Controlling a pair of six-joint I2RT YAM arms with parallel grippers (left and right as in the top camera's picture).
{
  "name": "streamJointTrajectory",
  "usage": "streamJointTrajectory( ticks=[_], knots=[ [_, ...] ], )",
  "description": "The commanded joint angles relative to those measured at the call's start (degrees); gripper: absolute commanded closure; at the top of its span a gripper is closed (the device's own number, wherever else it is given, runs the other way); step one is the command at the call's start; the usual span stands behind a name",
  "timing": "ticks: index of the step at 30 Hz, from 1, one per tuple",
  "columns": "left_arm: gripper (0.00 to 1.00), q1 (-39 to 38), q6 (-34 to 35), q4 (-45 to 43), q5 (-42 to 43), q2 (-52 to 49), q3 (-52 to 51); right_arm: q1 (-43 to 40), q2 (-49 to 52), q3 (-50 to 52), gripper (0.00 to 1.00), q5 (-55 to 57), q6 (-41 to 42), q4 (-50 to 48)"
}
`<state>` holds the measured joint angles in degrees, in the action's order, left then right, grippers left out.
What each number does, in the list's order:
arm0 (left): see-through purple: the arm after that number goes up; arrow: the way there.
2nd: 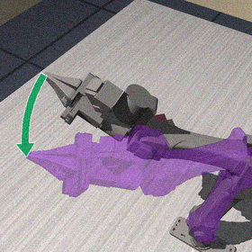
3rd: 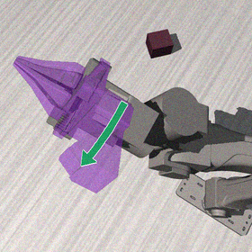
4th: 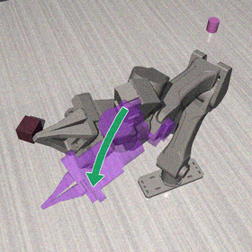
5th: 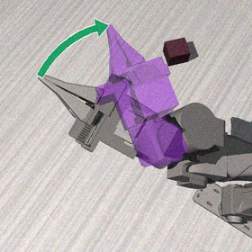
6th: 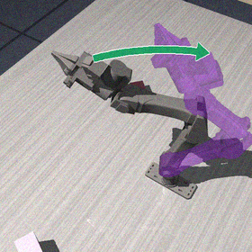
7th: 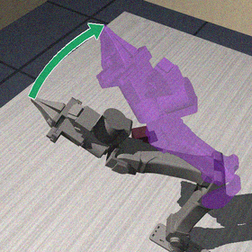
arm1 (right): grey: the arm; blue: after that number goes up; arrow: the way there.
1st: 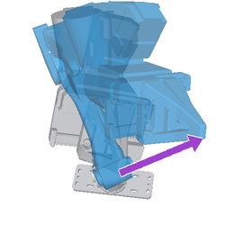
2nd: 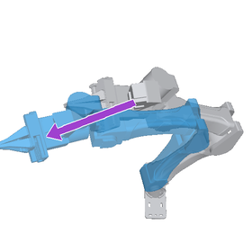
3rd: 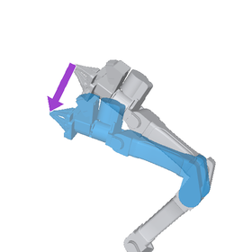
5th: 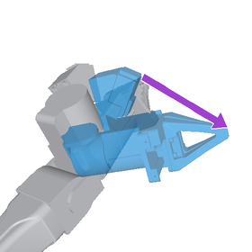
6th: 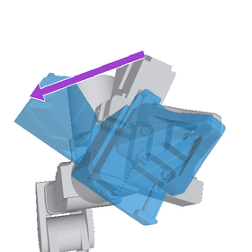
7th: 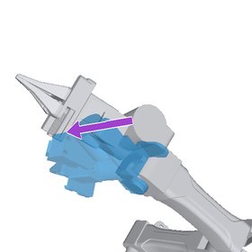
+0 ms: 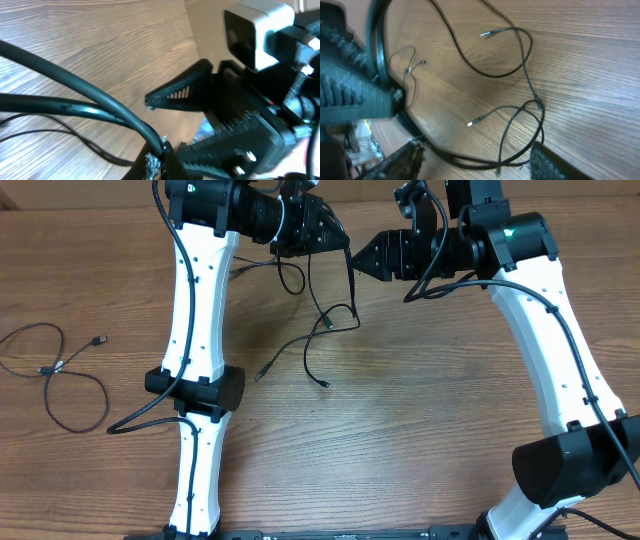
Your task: Untangle cables
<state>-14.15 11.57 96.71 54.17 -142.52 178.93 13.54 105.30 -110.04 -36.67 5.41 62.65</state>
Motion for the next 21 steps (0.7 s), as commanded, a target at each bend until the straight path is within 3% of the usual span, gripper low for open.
streamJointTrajectory(
  ticks=[1,7,21],
  knots=[
    [0.96,-0.1,-0.4,0.1,-5.7,2.0,1.0,-0.9,0.2,-1.3,0.3,-3.4,-3.3,0.5],
    [0.96,-0.5,1.1,0.1,-5.7,2.0,1.0,-1.0,0.2,-1.2,0.3,-6.5,-8.8,1.3],
    [0.96,-0.9,1.8,0.1,4.6,2.0,1.0,-0.5,0.3,-0.9,0.3,-0.5,-8.9,0.2]
  ],
)
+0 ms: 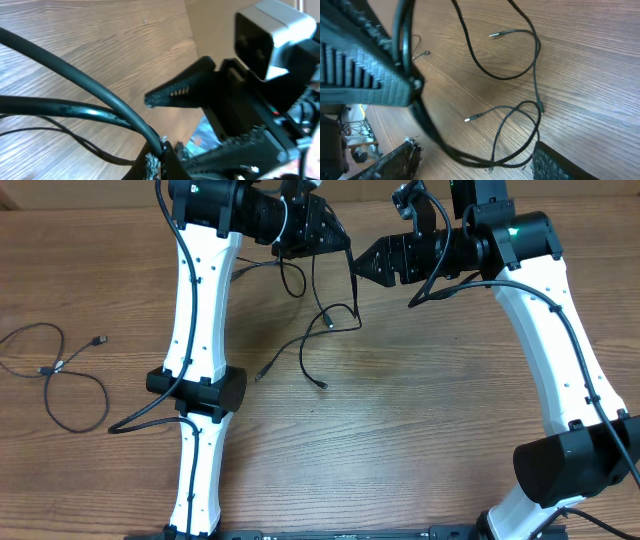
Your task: Untangle cables
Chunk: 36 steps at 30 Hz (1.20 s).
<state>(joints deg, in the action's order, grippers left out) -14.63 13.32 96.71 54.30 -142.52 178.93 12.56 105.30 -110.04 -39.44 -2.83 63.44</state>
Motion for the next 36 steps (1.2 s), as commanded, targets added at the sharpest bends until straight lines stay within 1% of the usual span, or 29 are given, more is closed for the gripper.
streamJointTrajectory(
  ticks=[1,5,11,13,16,19,20,21,22,24,27,30,33,36],
  knots=[
    [0.96,-0.4,0.3,0.1,4.5,2.0,1.0,0.4,0.3,-0.9,0.3,2.6,-0.7,-0.8],
    [0.96,-0.8,0.4,0.1,7.3,2.0,1.0,0.4,0.3,-0.9,0.3,2.5,-0.2,-1.7],
    [0.96,-1.7,0.4,0.1,7.3,2.0,1.0,0.5,0.4,-0.9,0.3,2.6,-0.2,-2.5],
    [0.96,-2.0,0.4,0.1,7.8,2.0,1.0,0.5,0.4,-0.9,0.31,2.9,0.5,-3.5],
    [0.96,-2.2,0.4,0.1,8.8,2.0,1.0,0.1,0.4,-0.9,0.33,5.3,4.4,-5.7],
    [0.96,-2.2,0.4,0.1,8.8,2.0,1.0,0.1,0.4,-0.9,0.37,4.7,4.9,-6.8],
    [0.96,-2.2,0.4,0.1,8.8,2.0,1.0,0.5,0.4,-0.9,0.4,3.9,4.9,-6.8],
    [0.96,-2.2,0.4,0.1,8.8,2.0,1.0,0.8,0.4,-0.9,0.45,3.5,4.9,-6.7],
    [0.96,-2.2,0.4,0.1,8.7,2.0,1.0,1.3,0.4,-0.9,0.57,3.4,4.7,-6.6],
    [0.96,-2.0,0.4,0.1,8.5,2.0,1.0,1.6,0.4,-0.9,0.73,3.4,4.5,-6.4],
    [0.96,-1.4,0.4,0.1,8.5,2.0,1.0,1.6,0.4,-0.9,0.83,3.4,4.5,-5.9],
    [0.96,-0.7,-1.2,0.1,7.0,2.0,1.0,0.9,0.4,-0.9,0.83,4.2,4.5,-5.0],
    [0.96,0.4,-1.1,0.0,1.5,2.0,1.0,0.0,0.4,-0.9,0.82,9.8,8.3,-2.7],
    [0.96,2.3,1.6,-2.2,1.2,2.1,1.1,-0.8,0.4,-0.9,0.76,12.2,9.9,-0.1]
  ],
)
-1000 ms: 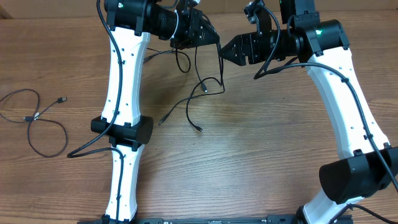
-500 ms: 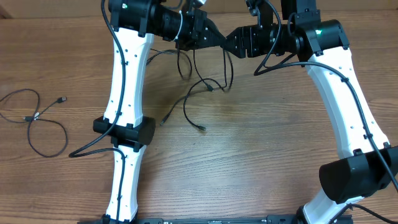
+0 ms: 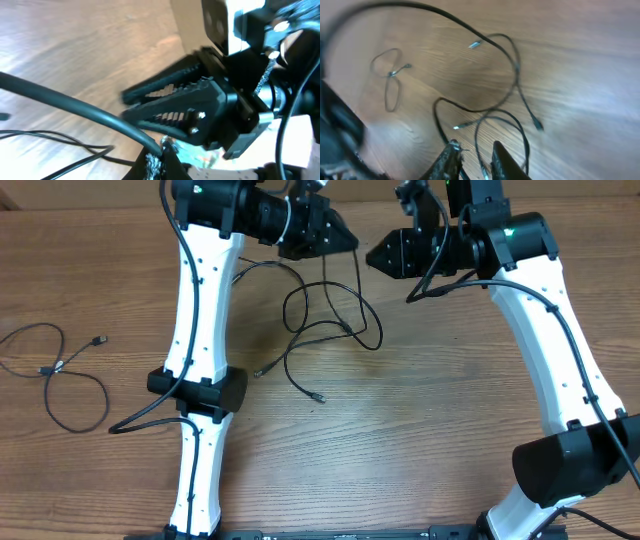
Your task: Untangle cables
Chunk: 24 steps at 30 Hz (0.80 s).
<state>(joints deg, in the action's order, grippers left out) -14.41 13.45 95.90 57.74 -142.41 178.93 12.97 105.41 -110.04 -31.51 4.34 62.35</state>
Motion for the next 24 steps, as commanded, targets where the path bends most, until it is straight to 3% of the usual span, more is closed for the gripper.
streamJointTrajectory(
  ticks=[1,4,9,12,16,20,21,24],
  knots=[
    [0.96,3.2,3.8,-3.5,-0.4,2.3,1.1,-1.5,0.3,-0.9,0.71,3.8,2.6,2.2],
    [0.96,4.8,5.0,-7.7,3.0,3.7,1.1,-1.4,0.3,-0.9,0.37,0.1,-3.1,3.7],
    [0.96,5.1,5.0,-7.6,3.0,6.9,1.1,-0.7,2.1,-0.9,0.24,-5.6,-10.2,5.7],
    [0.96,5.1,5.0,-6.8,3.4,8.4,1.1,0.5,4.2,-0.8,0.22,-10.3,-17.9,7.1],
    [0.96,5.1,4.2,-3.9,3.4,8.6,1.1,2.6,7.0,-0.8,0.27,-11.8,-27.1,8.0],
    [0.96,5.1,3.2,-2.7,3.4,8.6,1.1,4.7,9.7,-0.8,0.41,-11.7,-29.6,7.1],
    [0.96,5.1,3.2,-2.7,3.4,8.6,1.1,5.0,10.1,-0.8,0.45,-11.7,-29.6,7.0],
    [0.96,5.4,3.2,-2.8,3.3,8.6,1.1,5.3,11.0,-0.8,0.76,-11.0,-29.5,7.0]
  ],
)
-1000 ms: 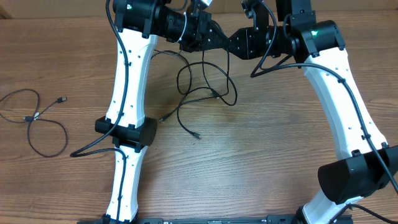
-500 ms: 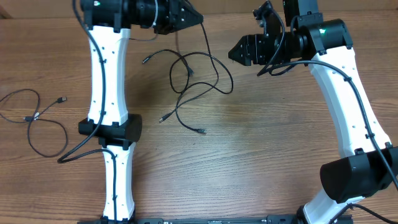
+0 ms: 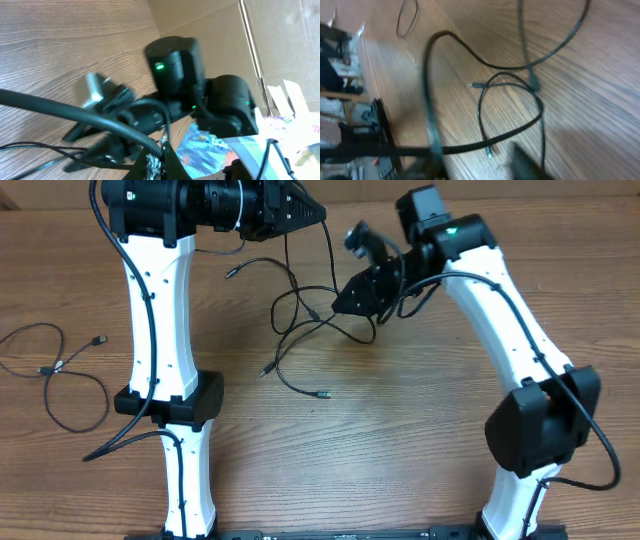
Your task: Untangle cables
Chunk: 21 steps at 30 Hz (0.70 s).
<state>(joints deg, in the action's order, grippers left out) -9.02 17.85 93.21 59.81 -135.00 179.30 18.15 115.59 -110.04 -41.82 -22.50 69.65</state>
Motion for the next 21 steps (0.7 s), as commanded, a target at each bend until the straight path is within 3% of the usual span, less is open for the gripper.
streamJointTrajectory(
  ticks=[1,3,12,21],
  knots=[
    [0.96,0.4,-1.1,-0.5,1.3,1.2,0.7,0.1,0.8,-0.8,0.91,-0.1,-2.6,-0.3],
    [0.96,1.4,-0.6,-1.6,1.3,1.2,0.7,-0.7,0.8,-0.8,0.96,0.8,-2.2,0.1],
    [0.96,9.2,6.8,-10.9,1.3,7.6,0.7,-9.0,0.8,-0.8,0.96,4.2,1.4,3.2],
    [0.96,17.0,9.6,-14.9,1.3,17.9,0.7,-19.7,0.8,-0.8,0.96,29.6,27.4,3.2]
  ],
)
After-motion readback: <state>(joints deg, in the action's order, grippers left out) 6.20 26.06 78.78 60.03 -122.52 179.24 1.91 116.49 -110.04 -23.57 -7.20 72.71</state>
